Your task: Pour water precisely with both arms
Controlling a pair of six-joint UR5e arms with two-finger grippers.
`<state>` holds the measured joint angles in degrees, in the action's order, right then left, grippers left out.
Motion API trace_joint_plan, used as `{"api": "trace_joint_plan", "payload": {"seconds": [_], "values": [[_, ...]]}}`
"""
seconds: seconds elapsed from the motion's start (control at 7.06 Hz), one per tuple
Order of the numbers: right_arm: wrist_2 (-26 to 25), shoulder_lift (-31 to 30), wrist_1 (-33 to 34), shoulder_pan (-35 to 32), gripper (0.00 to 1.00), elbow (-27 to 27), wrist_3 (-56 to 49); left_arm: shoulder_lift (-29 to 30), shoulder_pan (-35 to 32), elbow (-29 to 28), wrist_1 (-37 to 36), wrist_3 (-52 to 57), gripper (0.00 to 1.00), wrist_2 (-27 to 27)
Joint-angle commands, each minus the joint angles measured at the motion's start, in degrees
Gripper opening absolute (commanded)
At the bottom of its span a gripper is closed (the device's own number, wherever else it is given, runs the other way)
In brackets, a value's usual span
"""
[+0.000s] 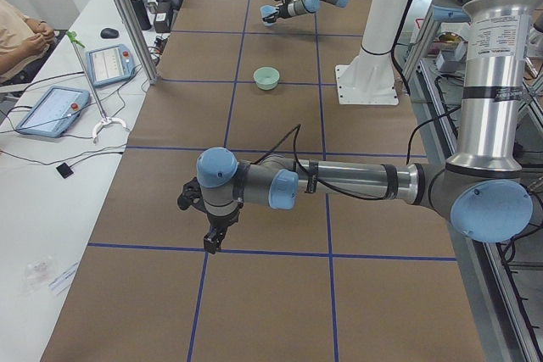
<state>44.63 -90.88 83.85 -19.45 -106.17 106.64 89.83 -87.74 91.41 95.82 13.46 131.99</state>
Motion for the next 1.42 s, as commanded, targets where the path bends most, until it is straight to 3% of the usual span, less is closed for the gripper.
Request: {"api": "trace_joint_plan", "payload": {"seconds": [0.0, 0.14, 0.57, 0.99, 1.13, 1.28], "values": [[0.28, 3.49, -0.52, -2.52, 0.0, -0.44, -3.97, -2.27, -0.23, -0.18, -0.19, -12.07, 1.0, 0.28], [0.54, 5.69, -0.7, -3.22, 0.0, -0.44, -5.81, -2.29, -2.15, -0.18, -0.54, -16.57, 1.0, 1.33], [1.5, 12.73, -5.59, -3.23, 0.0, -1.14, -20.28, -2.29, -5.24, 0.88, -0.72, -14.51, 1.0, 3.1], [5.02, 14.24, -22.95, 0.45, 0.0, -0.62, -49.74, -1.85, -5.24, 0.97, -0.46, -14.51, 1.0, 3.1], [7.72, 14.06, -29.72, 1.16, 0.0, -0.35, -59.08, -1.85, -5.24, 0.97, -0.37, -14.51, 1.0, 3.1], [13.84, 13.89, -35.27, 1.25, 0.0, -0.18, -64.4, -1.85, -5.24, 0.97, -0.28, -14.51, 1.0, 3.1]]}}
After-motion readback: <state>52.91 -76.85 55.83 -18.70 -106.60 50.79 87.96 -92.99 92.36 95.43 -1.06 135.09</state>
